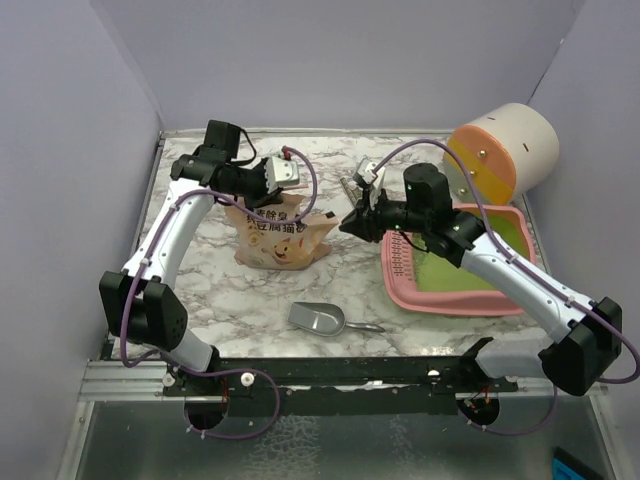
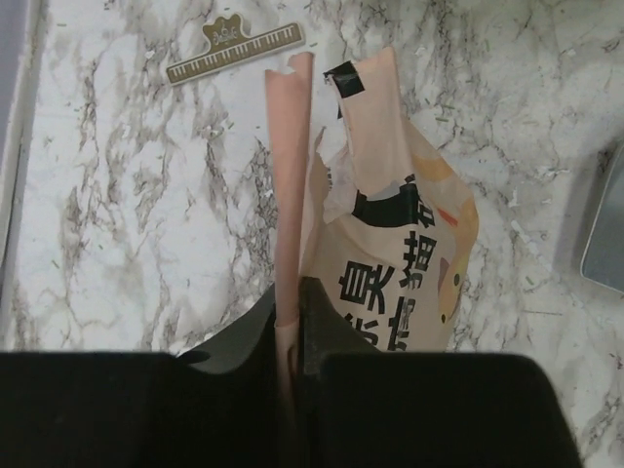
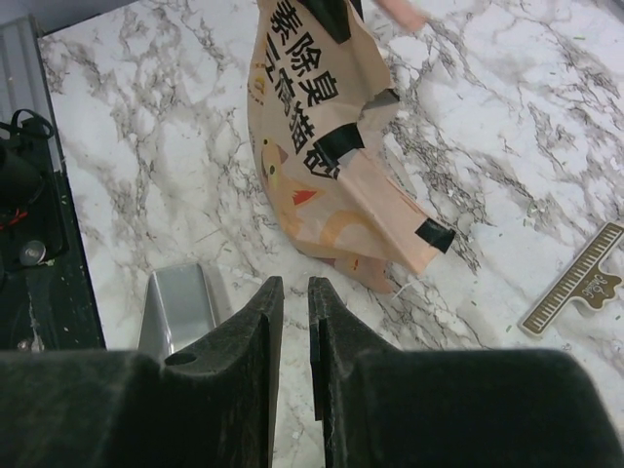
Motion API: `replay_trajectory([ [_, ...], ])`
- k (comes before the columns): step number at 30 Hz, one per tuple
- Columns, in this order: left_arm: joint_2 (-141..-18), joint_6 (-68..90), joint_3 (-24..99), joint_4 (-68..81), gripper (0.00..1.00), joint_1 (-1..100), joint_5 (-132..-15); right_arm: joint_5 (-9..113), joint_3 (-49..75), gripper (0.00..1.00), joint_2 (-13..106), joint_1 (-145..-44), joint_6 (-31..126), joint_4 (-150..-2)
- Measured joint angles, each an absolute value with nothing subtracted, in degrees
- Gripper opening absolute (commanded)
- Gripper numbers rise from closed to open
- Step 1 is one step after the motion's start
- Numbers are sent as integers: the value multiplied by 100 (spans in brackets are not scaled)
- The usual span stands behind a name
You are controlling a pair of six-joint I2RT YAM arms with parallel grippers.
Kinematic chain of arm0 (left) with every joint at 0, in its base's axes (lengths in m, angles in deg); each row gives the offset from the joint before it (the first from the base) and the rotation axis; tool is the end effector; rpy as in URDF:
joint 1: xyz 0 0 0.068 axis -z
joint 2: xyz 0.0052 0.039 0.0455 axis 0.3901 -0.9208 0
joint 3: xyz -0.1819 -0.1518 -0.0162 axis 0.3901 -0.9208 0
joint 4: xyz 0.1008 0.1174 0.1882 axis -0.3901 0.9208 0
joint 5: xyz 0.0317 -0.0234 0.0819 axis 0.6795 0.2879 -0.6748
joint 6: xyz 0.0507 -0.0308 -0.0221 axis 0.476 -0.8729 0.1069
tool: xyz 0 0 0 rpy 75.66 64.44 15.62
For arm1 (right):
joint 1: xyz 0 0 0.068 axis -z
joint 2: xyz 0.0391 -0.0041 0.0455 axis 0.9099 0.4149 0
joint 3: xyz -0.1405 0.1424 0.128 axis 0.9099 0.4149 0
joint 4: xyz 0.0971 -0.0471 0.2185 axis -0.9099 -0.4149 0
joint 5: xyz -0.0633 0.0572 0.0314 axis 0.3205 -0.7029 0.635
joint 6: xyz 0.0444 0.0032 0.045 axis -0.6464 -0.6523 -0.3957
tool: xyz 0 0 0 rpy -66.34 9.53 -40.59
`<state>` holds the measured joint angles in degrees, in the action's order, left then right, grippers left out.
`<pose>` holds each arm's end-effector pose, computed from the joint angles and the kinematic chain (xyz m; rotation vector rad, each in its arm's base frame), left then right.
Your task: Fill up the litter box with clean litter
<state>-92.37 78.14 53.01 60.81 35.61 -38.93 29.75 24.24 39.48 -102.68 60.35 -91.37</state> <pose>0.2916 -0.0993 0.3111 1.4956 1.6763 -0.5337 0.2197 0.1967 0.3035 -1.0647 1.7661 0.8567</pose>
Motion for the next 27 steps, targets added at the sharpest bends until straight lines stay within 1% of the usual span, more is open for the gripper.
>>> replay_trajectory([
  [4, -9208, 7989, 5301, 6085, 0, 3716, -4112, 2984, 2446, 14, 3904, -10268, 6024, -9135],
  [6, -9093, 8002, 5131, 5829, 0, 3843, -4389, 3052, 2483, 13, 3904, -10268, 5976, -9133],
  [10, -8319, 7948, 3964, 4566, 0, 4083, -5069, 3305, 2555, 10, 3935, -10268, 5775, -9089],
  [14, -7228, 7851, 2491, 2870, 0, 4144, -5183, 3594, 2540, 12, 4149, -10268, 5469, -8984],
  [15, -6957, 7816, 2099, 2358, 0, 4142, -5172, 3648, 2538, 13, 4221, -10268, 5397, -8965],
  [17, -6651, 7753, 1570, 1631, 0, 4146, -5135, 3756, 2527, 22, 4411, -10268, 5207, -8952],
  [19, -6500, 7646, 1116, 870, 0, 4146, -5089, 3836, 2477, 37, 4566, -10268, 5047, -8960],
  [20, -6472, 7580, 934, 527, 0, 4144, -5060, 3880, 2394, 42, 4680, -10268, 4918, -8987],
  [25, -6461, 7263, 519, -527, 0, 4142, -4879, 3898, 1856, 51, 5086, -10255, 4468, -9037],
  [27, -6450, 7191, 429, -737, 0, 4142, -4850, 3885, 1541, 53, 5261, -10233, 4341, -9089],
])
